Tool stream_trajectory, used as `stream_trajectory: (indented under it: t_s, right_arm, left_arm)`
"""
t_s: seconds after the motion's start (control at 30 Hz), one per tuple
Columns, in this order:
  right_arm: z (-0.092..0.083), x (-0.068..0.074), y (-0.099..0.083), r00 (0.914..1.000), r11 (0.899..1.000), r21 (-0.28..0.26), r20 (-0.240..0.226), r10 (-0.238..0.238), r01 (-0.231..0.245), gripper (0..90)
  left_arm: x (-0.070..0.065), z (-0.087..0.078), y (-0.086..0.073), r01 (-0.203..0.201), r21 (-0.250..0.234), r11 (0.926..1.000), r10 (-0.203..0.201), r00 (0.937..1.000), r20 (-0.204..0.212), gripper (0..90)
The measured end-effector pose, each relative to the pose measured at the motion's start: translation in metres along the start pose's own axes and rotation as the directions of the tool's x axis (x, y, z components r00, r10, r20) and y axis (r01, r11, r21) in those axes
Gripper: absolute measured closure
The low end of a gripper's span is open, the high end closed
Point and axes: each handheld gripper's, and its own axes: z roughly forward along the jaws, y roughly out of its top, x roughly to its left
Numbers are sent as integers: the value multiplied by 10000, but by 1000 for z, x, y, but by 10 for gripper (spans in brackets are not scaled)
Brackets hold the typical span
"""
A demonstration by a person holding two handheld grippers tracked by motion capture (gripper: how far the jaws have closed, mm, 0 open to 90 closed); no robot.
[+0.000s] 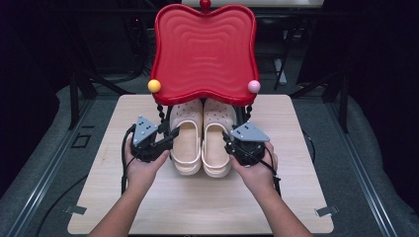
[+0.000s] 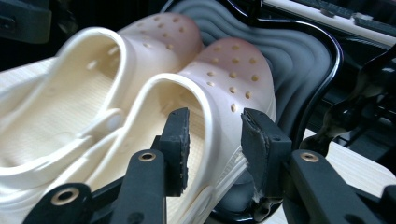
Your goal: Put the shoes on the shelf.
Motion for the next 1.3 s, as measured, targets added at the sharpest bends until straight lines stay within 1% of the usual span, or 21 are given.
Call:
stream_trajectory:
  t_s: [0.03,0.07,0.17,0.2,0.27,0.33,0.37,0.4,0.43,0.47,0.53,0.6,0.63,0.73,0.83,0.9,1.0,1.03,1.1,1.2,1.3]
  right_arm:
    - [0,0,0,10000,10000,0,0,0,0,620]
    - [-3,0,1,10000,10000,8,-70,-13,13,621]
    - [-19,3,4,9995,10000,-49,-296,-54,52,647]
    - [-24,4,4,9994,9999,-87,-344,-95,93,658]
    - [-34,7,2,9987,9999,-104,-515,-56,51,689]
    - [-42,11,-2,9970,9999,-89,-765,-78,71,717]
    - [-45,13,-4,9965,9999,-77,-830,-95,89,728]
    - [-50,16,-8,9956,9999,6,-932,-136,137,745]
    - [-53,19,-11,9949,9999,47,-1004,-118,124,752]
    - [-56,21,-15,9936,9999,98,-1129,-97,109,763]
    - [-60,26,-25,9909,9998,204,-1346,-32,60,779]
    - [-62,32,-35,9898,9993,338,-1424,-82,132,796]
    - [-63,33,-38,9897,9989,431,-1423,-134,197,800]
    - [-61,40,-54,9873,9976,683,-1589,-18,128,820]
    - [-57,46,-67,9858,9941,1064,-1676,-44,226,834]
    - [-52,50,-78,9851,9910,1323,-1720,23,208,847]
    - [-46,52,-87,9836,9884,1514,-1797,167,109,861]
    - [-46,52,-87,9836,9884,1514,-1797,167,109,861]
    - [-43,52,-92,9818,9884,1517,-1871,328,-41,880]
    - [-37,56,-97,9818,9871,1596,-1890,198,109,898]
    - [-34,57,-98,9808,9848,1728,-1944,178,163,900]
  left_arm:
    - [0,0,0,0,0,10000,0,10000,0,584]
    - [0,-5,0,58,-15,10000,-57,9999,116,584]
    - [-3,-19,1,289,89,9995,-292,9988,386,601]
    - [-4,-22,1,299,100,9995,-303,9987,412,603]
    - [-8,-31,-3,279,102,9996,-285,9978,606,613]
    - [-11,-38,-6,219,182,9996,-231,9974,688,625]
    - [-13,-43,-10,145,237,9996,-162,9969,770,625]
    - [-15,-47,-13,164,229,9996,-182,9965,819,636]
    - [-15,-50,-17,192,349,9992,-221,9960,868,643]
    - [-16,-53,-21,301,446,9986,-341,9951,924,645]
    - [-19,-58,-30,375,616,9974,-438,9936,1042,664]
    - [-21,-63,-40,499,608,9969,-571,9908,1230,692]
    - [-23,-66,-47,627,729,9954,-721,9882,1348,701]
    - [-29,-66,-62,640,1010,9928,-787,9856,1496,743]
    - [-34,-62,-74,600,1332,9893,-810,9841,1578,775]
    - [-37,-58,-81,526,1469,9877,-757,9849,1558,797]
    - [-40,-52,-89,518,1757,9831,-798,9845,1562,822]
    - [-40,-52,-89,518,1757,9831,-798,9845,1562,832]
    - [-43,-47,-94,348,1937,9804,-660,9854,1570,850]
    - [-47,-39,-101,247,2216,9748,-609,9856,1580,896]
    - [-48,-34,-103,294,2253,9738,-668,9849,1599,898]
